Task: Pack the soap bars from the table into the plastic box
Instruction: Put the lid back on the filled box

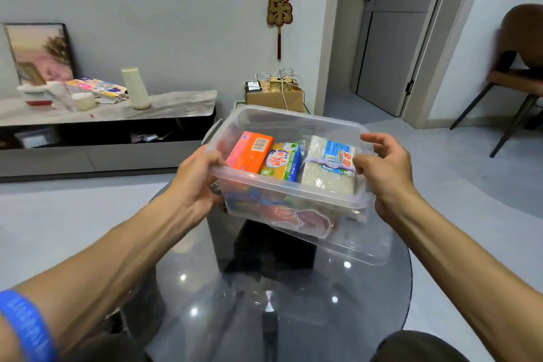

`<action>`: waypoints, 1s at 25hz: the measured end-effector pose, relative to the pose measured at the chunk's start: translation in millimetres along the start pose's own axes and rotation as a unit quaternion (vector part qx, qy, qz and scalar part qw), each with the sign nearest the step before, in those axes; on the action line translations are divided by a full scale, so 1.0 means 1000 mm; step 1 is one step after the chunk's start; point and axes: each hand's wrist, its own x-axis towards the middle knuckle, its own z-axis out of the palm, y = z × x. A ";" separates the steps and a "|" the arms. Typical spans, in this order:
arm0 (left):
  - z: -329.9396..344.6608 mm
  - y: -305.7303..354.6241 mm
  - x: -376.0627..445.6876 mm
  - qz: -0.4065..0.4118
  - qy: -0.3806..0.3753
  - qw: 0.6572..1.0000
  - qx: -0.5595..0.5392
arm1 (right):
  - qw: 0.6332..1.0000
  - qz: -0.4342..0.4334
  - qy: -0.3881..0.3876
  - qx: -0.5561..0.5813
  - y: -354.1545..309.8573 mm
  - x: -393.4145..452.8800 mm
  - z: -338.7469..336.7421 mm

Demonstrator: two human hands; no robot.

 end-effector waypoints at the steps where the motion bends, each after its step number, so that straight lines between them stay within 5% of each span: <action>1: -0.016 0.006 -0.006 0.007 0.018 1.000 0.001 | 1.000 0.008 -0.017 0.011 -0.002 -0.008 0.015; 9: -0.110 0.014 -0.031 -0.009 0.126 0.992 0.017 | 0.993 0.046 -0.108 -0.022 0.020 -0.059 0.099; 19: -0.136 -0.015 -0.015 -0.029 0.169 0.984 -0.052 | 0.975 0.031 -0.205 -0.082 0.029 -0.047 0.122; 22: -0.128 -0.020 -0.008 -0.027 0.178 0.980 -0.086 | 0.983 0.034 -0.122 -0.131 0.049 -0.037 0.098; 24: -0.123 -0.020 -0.007 -0.021 0.200 0.976 -0.088 | 0.934 0.001 -0.104 -0.342 0.081 -0.036 0.065; 25: -0.120 -0.020 -0.006 -0.016 0.207 0.974 -0.088 | 0.867 -0.039 -0.150 -0.474 0.097 -0.037 0.049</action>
